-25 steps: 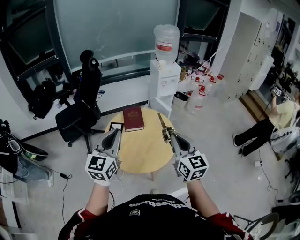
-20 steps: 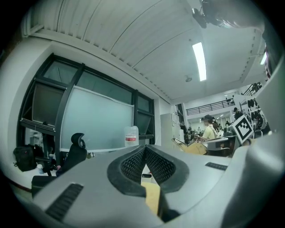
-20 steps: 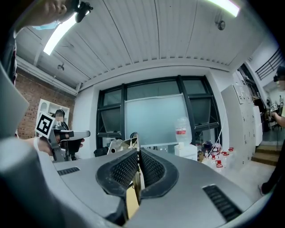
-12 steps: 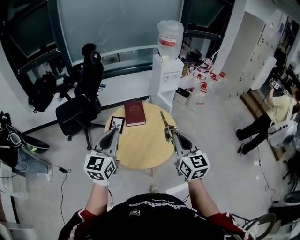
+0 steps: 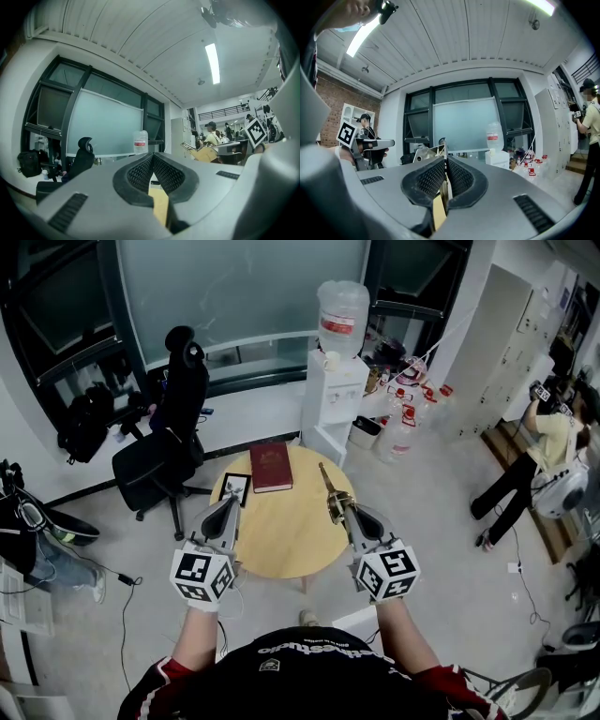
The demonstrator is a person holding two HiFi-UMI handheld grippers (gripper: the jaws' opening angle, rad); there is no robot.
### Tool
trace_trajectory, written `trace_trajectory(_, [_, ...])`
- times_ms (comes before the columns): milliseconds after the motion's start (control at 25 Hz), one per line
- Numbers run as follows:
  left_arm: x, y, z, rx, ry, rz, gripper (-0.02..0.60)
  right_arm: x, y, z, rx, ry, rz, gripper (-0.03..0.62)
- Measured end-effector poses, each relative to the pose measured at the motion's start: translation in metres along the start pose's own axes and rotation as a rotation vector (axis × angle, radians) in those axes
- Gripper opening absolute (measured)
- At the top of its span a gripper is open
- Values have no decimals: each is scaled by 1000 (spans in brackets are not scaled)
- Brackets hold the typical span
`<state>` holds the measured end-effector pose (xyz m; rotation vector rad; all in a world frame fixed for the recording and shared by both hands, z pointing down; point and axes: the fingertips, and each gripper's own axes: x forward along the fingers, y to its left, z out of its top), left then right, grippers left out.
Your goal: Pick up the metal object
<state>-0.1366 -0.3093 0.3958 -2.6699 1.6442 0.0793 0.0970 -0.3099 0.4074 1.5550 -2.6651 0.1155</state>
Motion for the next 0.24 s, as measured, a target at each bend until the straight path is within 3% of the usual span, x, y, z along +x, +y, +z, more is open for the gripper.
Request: trace_trajectory(240, [2, 1, 3, 1, -2, 1, 17, 2, -1, 1, 2, 4, 0, 33])
